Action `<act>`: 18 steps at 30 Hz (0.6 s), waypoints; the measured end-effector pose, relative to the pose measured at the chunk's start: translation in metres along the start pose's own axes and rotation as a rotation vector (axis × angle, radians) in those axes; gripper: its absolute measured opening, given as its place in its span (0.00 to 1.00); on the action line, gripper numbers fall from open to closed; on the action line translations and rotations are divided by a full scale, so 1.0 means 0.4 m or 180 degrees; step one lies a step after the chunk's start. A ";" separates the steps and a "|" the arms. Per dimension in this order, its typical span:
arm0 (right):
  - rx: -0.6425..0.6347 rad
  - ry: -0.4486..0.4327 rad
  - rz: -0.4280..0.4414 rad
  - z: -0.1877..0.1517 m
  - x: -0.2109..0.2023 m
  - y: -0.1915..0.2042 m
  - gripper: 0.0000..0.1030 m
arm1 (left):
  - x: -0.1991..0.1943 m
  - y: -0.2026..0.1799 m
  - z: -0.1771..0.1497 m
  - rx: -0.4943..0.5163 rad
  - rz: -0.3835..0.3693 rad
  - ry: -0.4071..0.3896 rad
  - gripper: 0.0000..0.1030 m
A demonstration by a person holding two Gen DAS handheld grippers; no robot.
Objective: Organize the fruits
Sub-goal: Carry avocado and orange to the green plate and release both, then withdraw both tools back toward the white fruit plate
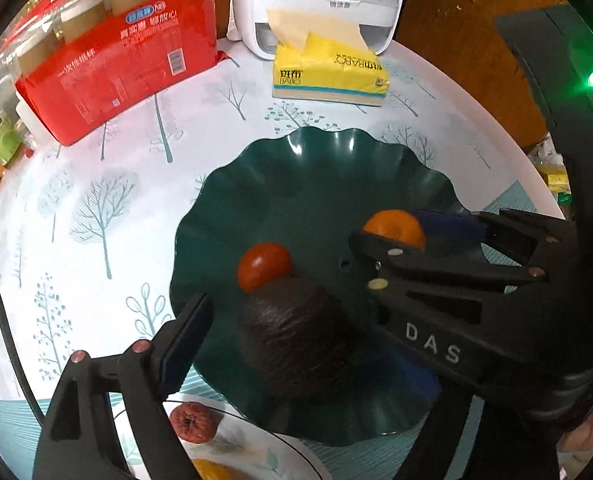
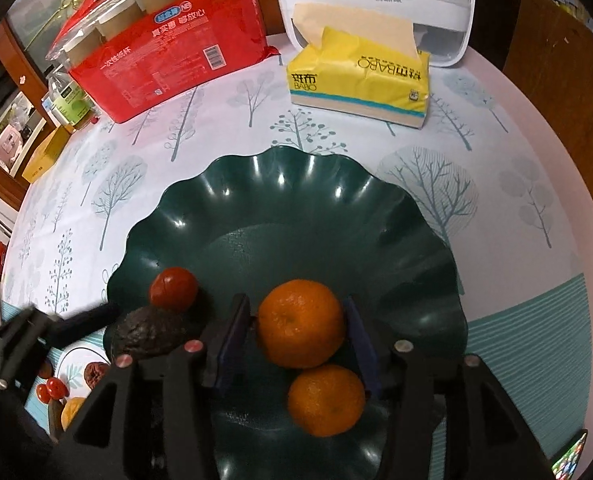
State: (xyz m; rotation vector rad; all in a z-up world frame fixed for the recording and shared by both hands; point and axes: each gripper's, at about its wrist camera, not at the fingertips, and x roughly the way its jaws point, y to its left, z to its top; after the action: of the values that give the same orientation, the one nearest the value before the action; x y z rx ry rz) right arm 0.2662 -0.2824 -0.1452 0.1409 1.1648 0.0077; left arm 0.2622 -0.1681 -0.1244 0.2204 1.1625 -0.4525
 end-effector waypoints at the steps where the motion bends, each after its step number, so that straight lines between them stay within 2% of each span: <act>1: -0.0003 -0.0010 0.0000 0.000 -0.004 0.001 0.53 | -0.002 0.002 0.001 -0.0006 0.0004 0.0010 0.84; 18: 0.0047 -0.0205 0.0006 -0.023 -0.093 0.014 0.54 | -0.081 0.035 -0.038 -0.0189 -0.0018 -0.0039 0.84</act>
State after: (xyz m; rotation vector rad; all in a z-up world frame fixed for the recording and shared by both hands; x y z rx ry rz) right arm 0.2435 -0.2790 -0.1142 0.1542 1.1007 -0.0038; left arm 0.2454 -0.1420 -0.1013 0.1626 1.1631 -0.4233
